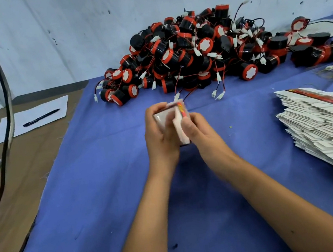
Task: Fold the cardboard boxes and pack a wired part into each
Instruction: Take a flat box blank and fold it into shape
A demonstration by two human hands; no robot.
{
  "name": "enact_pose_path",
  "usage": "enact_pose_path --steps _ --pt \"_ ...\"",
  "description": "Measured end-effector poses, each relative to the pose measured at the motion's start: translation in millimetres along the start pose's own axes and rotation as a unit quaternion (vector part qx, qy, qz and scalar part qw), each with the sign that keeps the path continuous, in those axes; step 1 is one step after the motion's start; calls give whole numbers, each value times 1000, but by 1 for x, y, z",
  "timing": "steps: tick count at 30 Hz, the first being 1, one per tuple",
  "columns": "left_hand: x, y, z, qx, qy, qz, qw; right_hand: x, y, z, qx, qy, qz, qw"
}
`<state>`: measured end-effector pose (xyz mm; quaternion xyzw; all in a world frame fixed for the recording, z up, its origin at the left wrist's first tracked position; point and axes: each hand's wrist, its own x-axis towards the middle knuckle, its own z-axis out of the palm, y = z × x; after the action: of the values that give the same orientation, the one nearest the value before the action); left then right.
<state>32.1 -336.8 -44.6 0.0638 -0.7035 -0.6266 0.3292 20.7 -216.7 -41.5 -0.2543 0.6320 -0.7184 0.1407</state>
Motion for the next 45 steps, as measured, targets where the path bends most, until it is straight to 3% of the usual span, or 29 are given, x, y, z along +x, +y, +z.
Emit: enact_pose_path --steps 3,10,15,21,25,32,39,41,43,45 --pt "-7 4 2 79 -84 63 991 3 1 -6 47 30 -41 998" --pt "-12 13 10 -53 -129 -60 988 8 8 -13 -29 109 -70 991" --pt "-11 17 12 -51 -106 -39 992 6 12 -15 -21 20 -28 999" --pt "-14 16 17 -65 -108 -29 992 9 14 -16 -28 50 -18 998" --pt "-11 17 14 -83 -77 -34 993 7 12 -19 22 -24 2 999" --pt "-14 15 19 -92 -82 -32 992 10 15 -17 -55 43 -5 998" --pt "-8 5 13 -76 -32 -31 996 6 1 -25 105 -73 17 992" --pt "-3 -2 8 -64 0 -45 997 6 -6 -25 56 -50 -22 997" --pt "0 -7 5 -14 24 -53 998 6 -7 -25 -141 37 -110 983" --pt "-1 -7 6 -7 11 -41 999 8 -4 -25 -409 90 -204 885"
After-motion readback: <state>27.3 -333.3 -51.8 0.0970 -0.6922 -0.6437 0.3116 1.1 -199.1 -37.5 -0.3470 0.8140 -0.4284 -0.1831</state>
